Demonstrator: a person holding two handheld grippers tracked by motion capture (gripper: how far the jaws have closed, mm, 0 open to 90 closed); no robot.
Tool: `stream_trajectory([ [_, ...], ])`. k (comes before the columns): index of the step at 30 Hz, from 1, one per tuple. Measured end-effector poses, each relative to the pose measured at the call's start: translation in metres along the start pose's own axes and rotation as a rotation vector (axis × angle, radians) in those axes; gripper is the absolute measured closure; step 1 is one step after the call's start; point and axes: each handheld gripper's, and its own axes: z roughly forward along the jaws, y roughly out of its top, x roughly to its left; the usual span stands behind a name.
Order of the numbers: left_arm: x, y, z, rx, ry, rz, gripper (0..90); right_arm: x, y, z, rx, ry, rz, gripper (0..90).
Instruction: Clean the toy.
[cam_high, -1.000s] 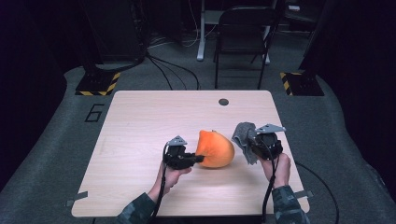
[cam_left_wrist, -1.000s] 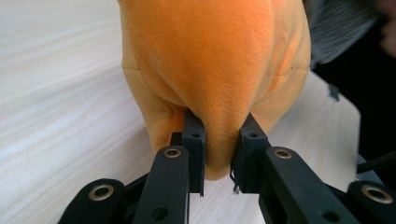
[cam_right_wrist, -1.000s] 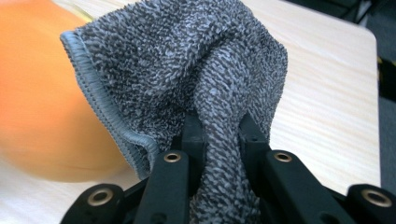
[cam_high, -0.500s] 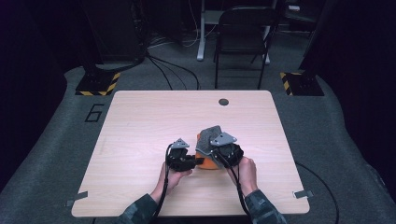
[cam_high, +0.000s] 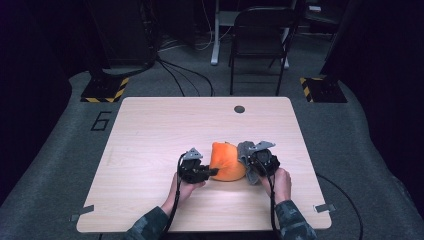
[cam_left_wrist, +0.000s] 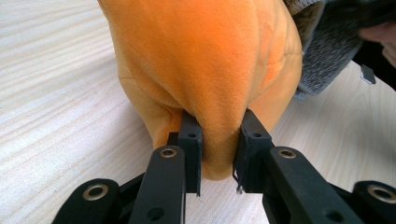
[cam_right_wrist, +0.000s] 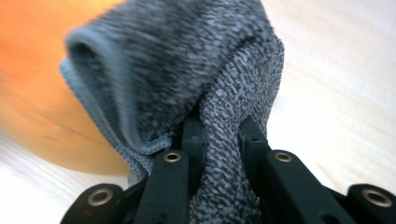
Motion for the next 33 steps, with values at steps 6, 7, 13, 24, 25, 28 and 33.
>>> stream_trajectory([
  [6, -0.002, 0.000, 0.000, 0.002, 0.007, 0.046, 74.8, -0.012, -0.013, 0.024, 0.125, 0.028, 0.018, 77.3],
  [7, -0.003, 0.000, 0.001, -0.005, 0.008, 0.049, 74.8, -0.013, -0.014, 0.026, 0.143, 0.033, 0.035, 77.3],
  [13, -0.003, 0.000, 0.001, -0.001, 0.014, 0.072, 74.7, -0.020, 0.001, -0.007, 0.035, 0.021, 0.042, 77.4],
  [24, -0.008, -0.002, 0.003, 0.000, 0.033, 0.120, 74.4, 0.056, 0.035, -0.039, -0.121, 0.063, -0.169, 77.2],
  [25, -0.008, -0.002, 0.003, 0.000, 0.033, 0.120, 74.3, 0.056, 0.035, -0.039, -0.121, 0.063, -0.169, 77.2],
  [28, -0.008, -0.001, 0.003, 0.007, 0.035, 0.131, 74.2, 0.044, 0.032, -0.036, -0.109, 0.084, -0.152, 77.1],
  [33, -0.008, -0.002, 0.003, 0.000, 0.026, 0.117, 74.0, 0.023, 0.021, -0.028, -0.081, 0.066, -0.087, 76.9],
])
